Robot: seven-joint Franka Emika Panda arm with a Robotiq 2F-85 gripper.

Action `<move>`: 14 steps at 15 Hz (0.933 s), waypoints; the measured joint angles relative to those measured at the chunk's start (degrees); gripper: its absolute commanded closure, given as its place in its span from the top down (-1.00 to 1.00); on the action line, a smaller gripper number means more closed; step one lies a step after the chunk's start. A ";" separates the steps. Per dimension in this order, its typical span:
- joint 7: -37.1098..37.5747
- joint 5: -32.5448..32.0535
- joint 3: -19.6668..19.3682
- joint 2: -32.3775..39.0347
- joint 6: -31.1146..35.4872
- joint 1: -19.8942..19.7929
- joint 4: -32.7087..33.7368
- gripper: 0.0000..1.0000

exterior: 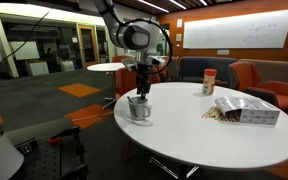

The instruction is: Take the green marker out of the white mug

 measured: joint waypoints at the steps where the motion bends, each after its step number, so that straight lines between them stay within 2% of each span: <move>1: 0.00 0.10 0.00 -0.17 0.19 0.02 -0.01 0.29; 3: -0.01 0.13 -0.01 -0.96 0.21 0.02 -0.26 0.26; 4: -0.01 0.13 -0.04 -1.57 0.21 0.01 -0.59 0.14; 6: -0.01 0.21 -0.09 -3.15 0.20 -0.04 -1.71 0.03; 7: -0.01 0.28 -0.11 -4.04 0.20 -0.09 -2.40 -0.10; 8: 0.00 0.36 -0.14 -4.92 0.20 -0.13 -3.16 -0.05; 11: 0.00 1.07 -0.59 -6.84 0.20 -0.47 -5.30 -0.20; 14: 0.00 2.43 -1.19 -6.91 0.19 -0.94 -6.35 -0.17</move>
